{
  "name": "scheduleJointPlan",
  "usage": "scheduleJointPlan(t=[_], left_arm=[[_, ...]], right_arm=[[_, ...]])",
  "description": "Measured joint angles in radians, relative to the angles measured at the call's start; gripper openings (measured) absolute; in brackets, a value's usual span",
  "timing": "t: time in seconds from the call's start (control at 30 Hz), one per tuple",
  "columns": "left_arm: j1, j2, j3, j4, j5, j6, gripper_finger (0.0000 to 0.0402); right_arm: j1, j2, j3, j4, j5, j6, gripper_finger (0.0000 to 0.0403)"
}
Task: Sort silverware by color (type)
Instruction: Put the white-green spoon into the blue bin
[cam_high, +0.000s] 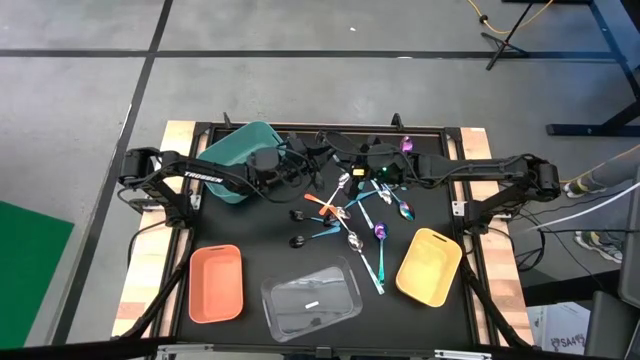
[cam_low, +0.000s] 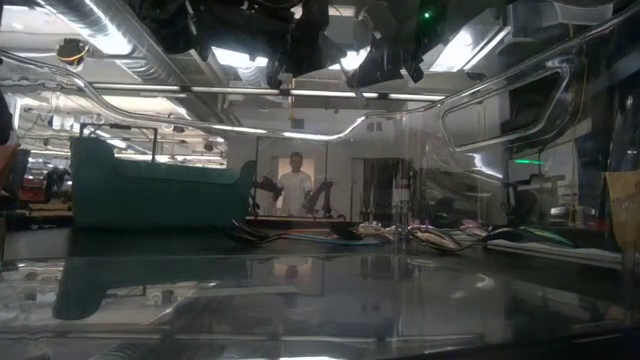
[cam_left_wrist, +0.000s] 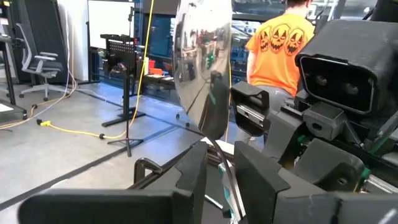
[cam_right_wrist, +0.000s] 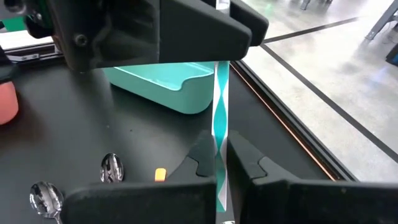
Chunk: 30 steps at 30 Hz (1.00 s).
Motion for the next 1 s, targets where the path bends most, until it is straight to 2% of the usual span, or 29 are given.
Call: scheduleJointPlan(t=[0.17,0.47,0.73,1.0], left_arm=[[0.000,0.000,0.000,0.000,0.000,0.000,0.0072],[-0.001,0.000,0.000,0.003,0.008,-0.002,0.0022],[-0.001,-0.001,0.000,0.003,0.007,-0.002,0.0019],[0.000,-0.001,0.000,-0.004,-0.013,0.004,0.0018]], right_arm=[[0.000,0.000,0.000,0.000,0.000,0.000,0.0001],[0.000,0.001,0.000,0.000,0.000,-0.003,0.0001],[0.000,0.001,0.000,0.000,-0.001,-0.003,0.0002],[-0.003,0.001,0.000,-0.001,0.000,0.002,0.0058]])
